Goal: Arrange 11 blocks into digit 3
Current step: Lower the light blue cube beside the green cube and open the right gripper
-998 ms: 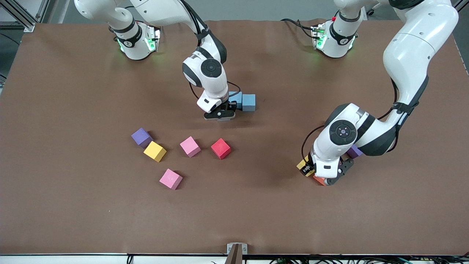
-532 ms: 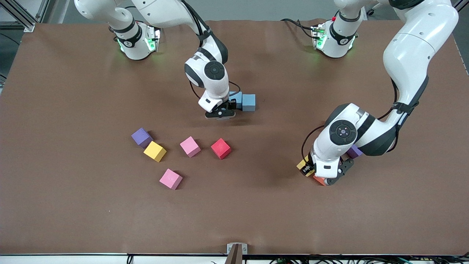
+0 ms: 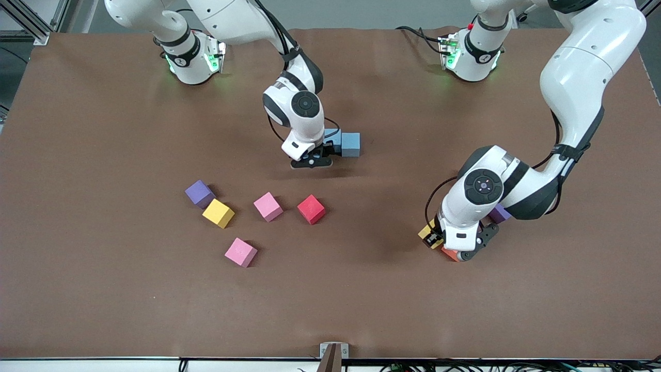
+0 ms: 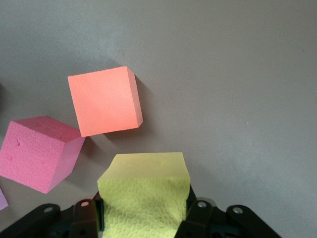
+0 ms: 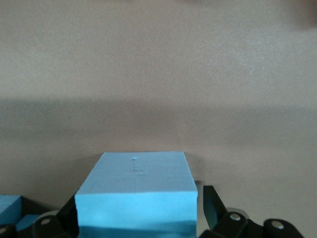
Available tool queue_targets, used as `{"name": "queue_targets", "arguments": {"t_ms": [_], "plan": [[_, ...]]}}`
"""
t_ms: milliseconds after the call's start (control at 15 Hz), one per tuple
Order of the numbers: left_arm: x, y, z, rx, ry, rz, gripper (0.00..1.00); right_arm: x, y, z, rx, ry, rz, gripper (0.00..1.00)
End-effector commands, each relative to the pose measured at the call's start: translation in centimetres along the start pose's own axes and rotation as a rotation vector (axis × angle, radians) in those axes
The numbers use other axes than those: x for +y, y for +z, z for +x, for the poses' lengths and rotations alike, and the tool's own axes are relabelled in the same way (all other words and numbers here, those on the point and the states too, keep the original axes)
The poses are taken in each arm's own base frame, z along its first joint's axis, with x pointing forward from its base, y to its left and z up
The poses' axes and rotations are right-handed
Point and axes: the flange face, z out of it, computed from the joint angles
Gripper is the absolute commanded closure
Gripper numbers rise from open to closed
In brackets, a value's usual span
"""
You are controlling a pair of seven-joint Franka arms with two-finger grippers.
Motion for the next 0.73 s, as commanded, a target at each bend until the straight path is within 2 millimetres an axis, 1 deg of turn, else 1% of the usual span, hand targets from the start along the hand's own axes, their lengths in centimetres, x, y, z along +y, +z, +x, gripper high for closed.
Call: {"name": "queue_targets", "arguments": {"t_ms": [0,200,333,466,665], "plan": [[0.1,-0.6,0.1,0.0,-0.006,0.009,0.59,0.2,-1.1,0.9,-0.013,0.028,0.006,0.0],[0.1,-0.5,0.0,-0.002,-0.005,0.01,0.59,0.0,-2.1,1.0,-0.027,0.057,0.031,0.0],[0.1,-0.6,0.1,0.0,-0.006,0.009,0.59,0.1,-3.3,1.1,-0.037,0.061,0.028,0.0],[0.1,-0.7,0.1,0.001,-0.006,0.009,0.59,0.2,-5.4,1.4,-0.053,0.073,0.035,0.0],[0.1,-0.7,0.0,0.001,-0.005,0.008,0.59,1.0,-9.0,2.8,-0.08,0.097,0.039,0.0]]}}
